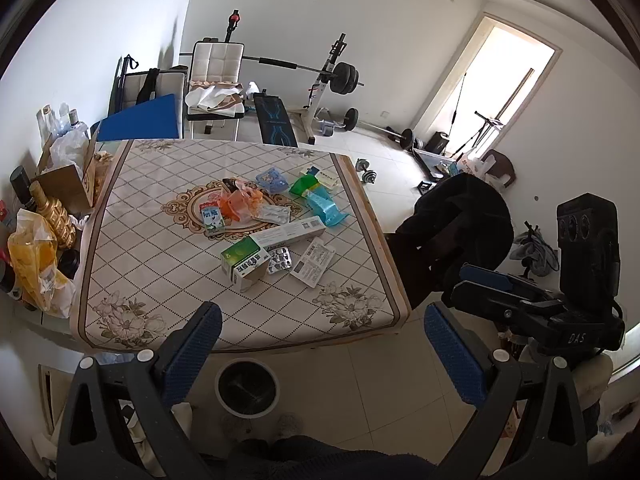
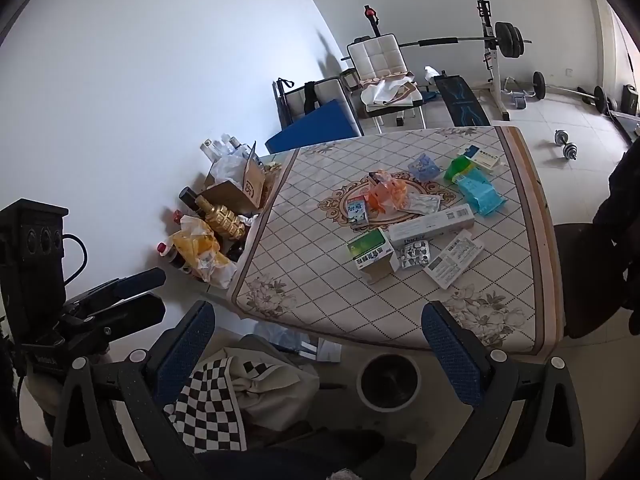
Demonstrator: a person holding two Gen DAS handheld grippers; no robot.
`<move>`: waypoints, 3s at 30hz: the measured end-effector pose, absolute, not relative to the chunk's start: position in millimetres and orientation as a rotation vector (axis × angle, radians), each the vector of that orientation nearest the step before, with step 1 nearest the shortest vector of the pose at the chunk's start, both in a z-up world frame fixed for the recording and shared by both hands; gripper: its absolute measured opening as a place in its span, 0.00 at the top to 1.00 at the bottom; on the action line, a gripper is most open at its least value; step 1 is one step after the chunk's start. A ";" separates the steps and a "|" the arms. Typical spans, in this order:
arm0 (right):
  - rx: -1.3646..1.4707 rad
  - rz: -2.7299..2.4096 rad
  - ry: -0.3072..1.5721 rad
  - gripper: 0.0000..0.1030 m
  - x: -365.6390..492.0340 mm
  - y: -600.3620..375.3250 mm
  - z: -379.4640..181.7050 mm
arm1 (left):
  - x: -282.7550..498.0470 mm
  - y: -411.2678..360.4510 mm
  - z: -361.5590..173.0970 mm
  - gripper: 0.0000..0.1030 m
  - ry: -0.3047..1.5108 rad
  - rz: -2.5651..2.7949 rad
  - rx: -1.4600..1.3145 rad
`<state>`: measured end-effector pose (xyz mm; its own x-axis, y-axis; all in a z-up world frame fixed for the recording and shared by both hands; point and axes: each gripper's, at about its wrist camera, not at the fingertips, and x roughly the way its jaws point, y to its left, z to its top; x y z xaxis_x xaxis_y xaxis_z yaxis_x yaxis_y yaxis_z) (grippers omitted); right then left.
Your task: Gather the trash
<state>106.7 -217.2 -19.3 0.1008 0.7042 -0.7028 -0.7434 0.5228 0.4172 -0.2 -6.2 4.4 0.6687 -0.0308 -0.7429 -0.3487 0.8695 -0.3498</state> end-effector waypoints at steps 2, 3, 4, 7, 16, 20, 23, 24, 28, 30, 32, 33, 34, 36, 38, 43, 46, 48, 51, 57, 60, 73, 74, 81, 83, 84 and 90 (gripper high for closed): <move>-0.049 1.071 1.007 0.00 105.5 -216.8 -19.2 | 0.3 -6.8 4.0 0.00 0.827 0.188 -0.497; -0.048 1.070 1.006 0.00 105.3 -216.7 -19.2 | 0.5 -7.2 3.9 0.00 0.826 0.187 -0.497; -0.048 1.070 1.005 0.00 104.6 -216.8 -19.3 | -1.2 -4.7 5.0 0.00 0.825 0.187 -0.500; -0.047 1.068 1.007 0.00 105.2 -216.4 -18.9 | -0.2 -5.4 5.1 0.00 0.826 0.184 -0.497; -0.049 1.071 1.010 0.00 106.4 -216.4 -18.5 | -2.6 -3.7 7.4 0.00 0.825 0.177 -0.500; -0.050 1.071 1.010 0.00 104.6 -215.6 -19.3 | -1.9 -2.2 8.0 0.00 0.826 0.177 -0.501; -0.051 1.072 1.010 0.00 104.7 -215.4 -19.2 | -2.9 -3.4 8.0 0.00 0.825 0.177 -0.498; -0.049 1.072 1.010 0.00 105.7 -216.0 -19.2 | -2.8 -3.0 8.3 0.00 0.826 0.177 -0.498; -0.049 1.074 1.010 0.00 103.6 -215.1 -19.5 | -3.3 -3.5 7.8 0.00 0.825 0.173 -0.495; -0.051 1.073 1.010 0.00 104.2 -215.0 -19.4 | -3.1 -3.1 8.7 0.00 0.825 0.172 -0.495; -0.050 1.073 1.010 0.00 104.2 -214.5 -19.2 | -2.9 -3.6 8.0 0.00 0.825 0.173 -0.494; -0.051 1.072 1.010 0.00 104.0 -214.4 -19.1 | -2.8 -3.7 8.2 0.00 0.825 0.173 -0.493; -0.049 1.072 1.011 0.00 103.9 -214.4 -19.3 | -2.9 -3.6 7.9 0.00 0.825 0.174 -0.493; -0.051 1.073 1.011 0.00 104.3 -214.2 -18.7 | -2.3 -3.1 8.1 0.00 0.827 0.173 -0.493; -0.052 1.071 1.012 0.00 102.8 -213.5 -18.5 | -1.8 -2.8 8.3 0.00 0.828 0.173 -0.493; -0.054 1.073 1.012 0.00 103.5 -214.0 -19.2 | -0.6 -2.8 8.9 0.00 0.831 0.170 -0.490; -0.051 1.073 1.012 0.00 104.0 -214.5 -19.6 | -2.3 -3.4 5.6 0.00 0.827 0.170 -0.491; -0.052 1.073 1.013 0.00 103.8 -214.5 -19.6 | -2.3 -3.0 5.8 0.00 0.826 0.171 -0.490; -0.056 1.075 1.013 0.00 100.9 -213.1 -20.3 | -2.5 -1.9 5.5 0.00 0.825 0.171 -0.490; -0.057 1.077 1.016 0.00 98.9 -211.4 -21.4 | -1.8 -4.2 5.7 0.00 0.827 0.170 -0.492; -0.059 1.079 1.015 0.00 97.1 -212.0 -22.4 | -1.5 -4.5 5.7 0.00 0.828 0.169 -0.491; -0.029 1.027 1.034 0.00 98.1 -211.9 -31.9 | 4.9 1.5 -6.7 0.00 0.835 0.207 -0.464; -0.019 0.991 1.045 0.00 102.5 -212.2 -37.1 | 9.3 5.7 -12.5 0.00 0.842 0.255 -0.433; 0.060 0.668 1.189 0.00 167.4 -205.7 -115.3 | 68.6 47.2 -108.7 0.00 1.016 0.447 -0.256; 0.074 0.587 1.235 0.00 187.8 -206.2 -144.5 | 89.5 56.0 -140.8 0.00 1.088 0.447 -0.205; 0.087 0.522 1.273 0.00 206.2 -205.9 -168.7 | 105.7 58.6 -161.5 0.00 1.140 0.438 -0.173; 0.099 0.333 1.443 0.00 289.4 -193.7 -272.1 | 198.2 63.4 -251.8 0.00 1.388 0.325 0.027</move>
<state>289.4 -193.7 -272.1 0.0906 0.2828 -0.9549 -0.1643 0.9499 0.2658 198.2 63.4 -251.7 0.1447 0.2410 -0.9597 -0.2096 0.9553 0.2083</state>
